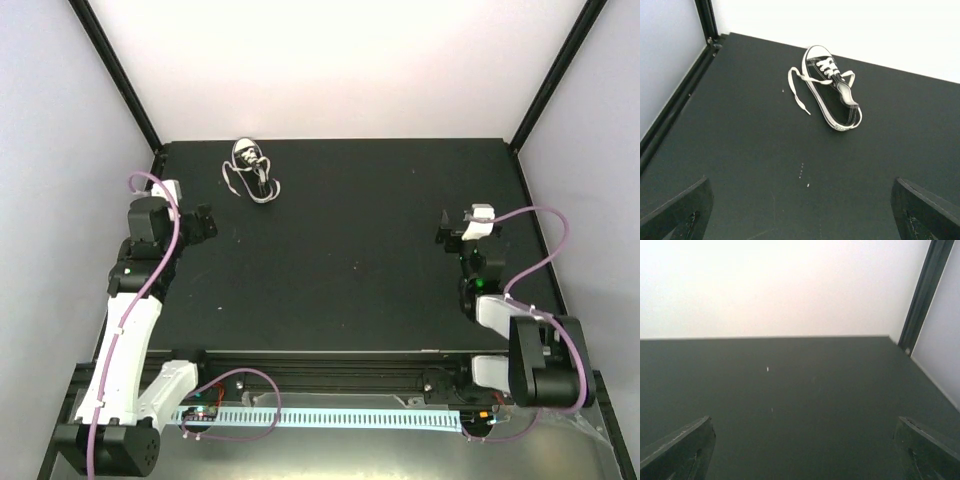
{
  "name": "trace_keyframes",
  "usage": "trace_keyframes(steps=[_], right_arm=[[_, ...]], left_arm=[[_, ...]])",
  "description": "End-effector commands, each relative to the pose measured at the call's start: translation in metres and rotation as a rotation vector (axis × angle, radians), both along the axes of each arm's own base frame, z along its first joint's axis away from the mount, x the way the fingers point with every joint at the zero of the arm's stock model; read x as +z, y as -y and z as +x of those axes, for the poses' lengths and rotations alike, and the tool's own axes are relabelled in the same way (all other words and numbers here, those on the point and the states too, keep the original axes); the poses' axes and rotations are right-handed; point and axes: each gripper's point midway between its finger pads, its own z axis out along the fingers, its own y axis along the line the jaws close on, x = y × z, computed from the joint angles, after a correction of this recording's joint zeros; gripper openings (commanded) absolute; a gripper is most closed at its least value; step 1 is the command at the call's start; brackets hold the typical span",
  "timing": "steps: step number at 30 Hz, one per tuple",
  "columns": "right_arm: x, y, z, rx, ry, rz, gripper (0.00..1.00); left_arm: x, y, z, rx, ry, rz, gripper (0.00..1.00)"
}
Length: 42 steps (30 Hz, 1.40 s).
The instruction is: Tie the shoes
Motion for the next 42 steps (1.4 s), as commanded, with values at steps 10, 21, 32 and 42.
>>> trace_keyframes(steps=[10,21,32,42], right_arm=[[0.096,0.019,-0.048,-0.136,0.091,0.26,1.0],[0.099,0.001,-0.066,-0.098,-0.011,0.618,1.0],[0.084,-0.021,-0.079,0.026,-0.096,0.543,1.0],[0.075,-0.031,-0.093,0.071,-0.116,0.617,1.0]], left_arm=[[-0.018,0.052,0.069,-0.184,-0.038,-0.304,0.99],[-0.115,0.066,0.185,-0.191,-0.37,-0.366,0.98],[-0.181,0.097,0.254,-0.212,-0.543,-0.188,0.95],[-0.228,0.083,0.26,-0.186,-0.659,-0.017,0.73]])
